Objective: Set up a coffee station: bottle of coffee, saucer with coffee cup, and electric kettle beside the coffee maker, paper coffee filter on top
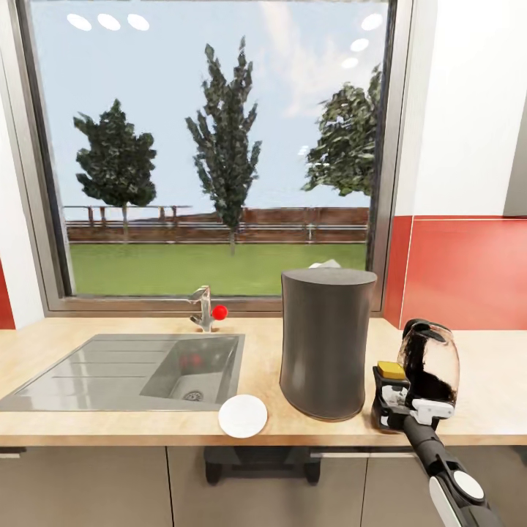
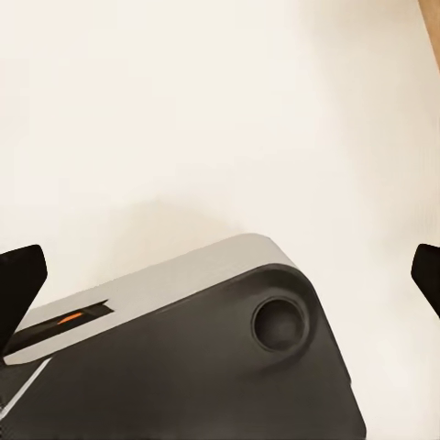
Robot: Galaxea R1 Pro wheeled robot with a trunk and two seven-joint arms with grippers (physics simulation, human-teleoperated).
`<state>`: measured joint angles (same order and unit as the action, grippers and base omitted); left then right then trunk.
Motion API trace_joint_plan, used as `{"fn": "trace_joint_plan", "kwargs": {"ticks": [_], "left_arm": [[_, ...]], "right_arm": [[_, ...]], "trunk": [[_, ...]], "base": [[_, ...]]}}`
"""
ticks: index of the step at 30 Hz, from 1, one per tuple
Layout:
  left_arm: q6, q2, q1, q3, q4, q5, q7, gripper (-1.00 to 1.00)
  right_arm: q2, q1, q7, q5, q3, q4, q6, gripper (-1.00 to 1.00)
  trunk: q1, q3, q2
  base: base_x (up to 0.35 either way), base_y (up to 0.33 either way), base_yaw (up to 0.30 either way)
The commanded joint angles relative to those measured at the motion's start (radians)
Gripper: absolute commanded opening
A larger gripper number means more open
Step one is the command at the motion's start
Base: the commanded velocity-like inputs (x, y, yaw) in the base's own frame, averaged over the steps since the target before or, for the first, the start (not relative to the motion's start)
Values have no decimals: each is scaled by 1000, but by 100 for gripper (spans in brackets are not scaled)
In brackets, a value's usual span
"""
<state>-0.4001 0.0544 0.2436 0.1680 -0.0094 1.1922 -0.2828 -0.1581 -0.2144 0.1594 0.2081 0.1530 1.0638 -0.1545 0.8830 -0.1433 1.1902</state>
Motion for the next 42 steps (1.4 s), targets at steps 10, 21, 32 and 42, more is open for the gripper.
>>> {"fn": "trace_joint_plan", "kwargs": {"ticks": [10,21,32,42], "left_arm": [[1,-1,0,8,-1,1,-7,100],[1,-1,0,7,-1,1,-7,100],[1,-1,0,7,-1,0,-7,100],[1,-1,0,7,-1,0,-7,100]], "right_arm": [[-1,-1,19,7,1,-1,-2,100],[-1,0,20,7,1,-1,-1,100],[-1,0,20,1,0,-3,0,100],[-1,-2,19,-3,0,-14,2,100]], "trunk": [[0,-1,1],[0,-1,1],[0,-1,1],[0,-1,1]], "base": [[0,0,0],[0,0,0],[-36,0,0],[-99,0,0]]}}
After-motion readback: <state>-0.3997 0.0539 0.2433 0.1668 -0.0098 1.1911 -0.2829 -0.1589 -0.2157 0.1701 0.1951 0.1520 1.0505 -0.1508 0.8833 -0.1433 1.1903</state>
